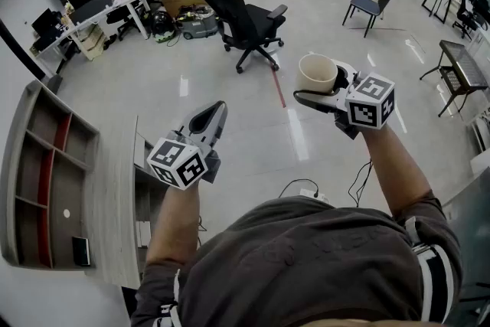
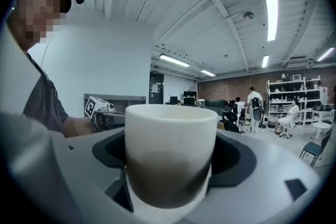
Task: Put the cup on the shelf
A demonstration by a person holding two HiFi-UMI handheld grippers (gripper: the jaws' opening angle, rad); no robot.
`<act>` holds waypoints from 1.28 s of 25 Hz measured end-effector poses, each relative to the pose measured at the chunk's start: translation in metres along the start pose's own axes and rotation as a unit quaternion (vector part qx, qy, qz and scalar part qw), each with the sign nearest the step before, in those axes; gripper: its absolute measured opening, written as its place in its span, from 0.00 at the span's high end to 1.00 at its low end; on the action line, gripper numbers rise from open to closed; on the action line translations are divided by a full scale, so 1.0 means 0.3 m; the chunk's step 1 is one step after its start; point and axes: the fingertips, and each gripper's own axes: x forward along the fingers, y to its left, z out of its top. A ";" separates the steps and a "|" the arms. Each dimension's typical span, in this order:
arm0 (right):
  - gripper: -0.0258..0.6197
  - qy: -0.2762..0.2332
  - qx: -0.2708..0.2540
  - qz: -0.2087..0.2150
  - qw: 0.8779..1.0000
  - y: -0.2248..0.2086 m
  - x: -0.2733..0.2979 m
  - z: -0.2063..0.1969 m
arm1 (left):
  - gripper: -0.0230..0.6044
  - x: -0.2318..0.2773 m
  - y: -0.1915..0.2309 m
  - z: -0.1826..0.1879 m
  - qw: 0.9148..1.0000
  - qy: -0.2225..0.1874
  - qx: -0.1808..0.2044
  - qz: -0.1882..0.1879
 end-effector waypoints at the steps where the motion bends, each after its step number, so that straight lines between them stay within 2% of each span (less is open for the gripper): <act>1: 0.29 0.000 0.000 0.000 1.000 0.000 -0.001 -0.004 | 0.97 0.001 -0.002 -0.002 1.000 0.000 0.000 0.000; 14: 0.29 0.005 0.003 0.008 1.000 -0.014 -0.028 -0.007 | 0.96 0.037 -0.038 -0.009 1.000 0.001 0.000 -0.003; 25: 0.29 -0.007 0.007 0.025 1.000 -0.029 -0.118 -0.009 | 0.97 0.081 -0.147 -0.009 1.000 0.011 0.012 0.004; 32: 0.29 -0.010 0.007 0.046 0.999 -0.045 -0.143 -0.018 | 0.97 0.089 -0.213 -0.005 0.999 0.022 0.020 0.022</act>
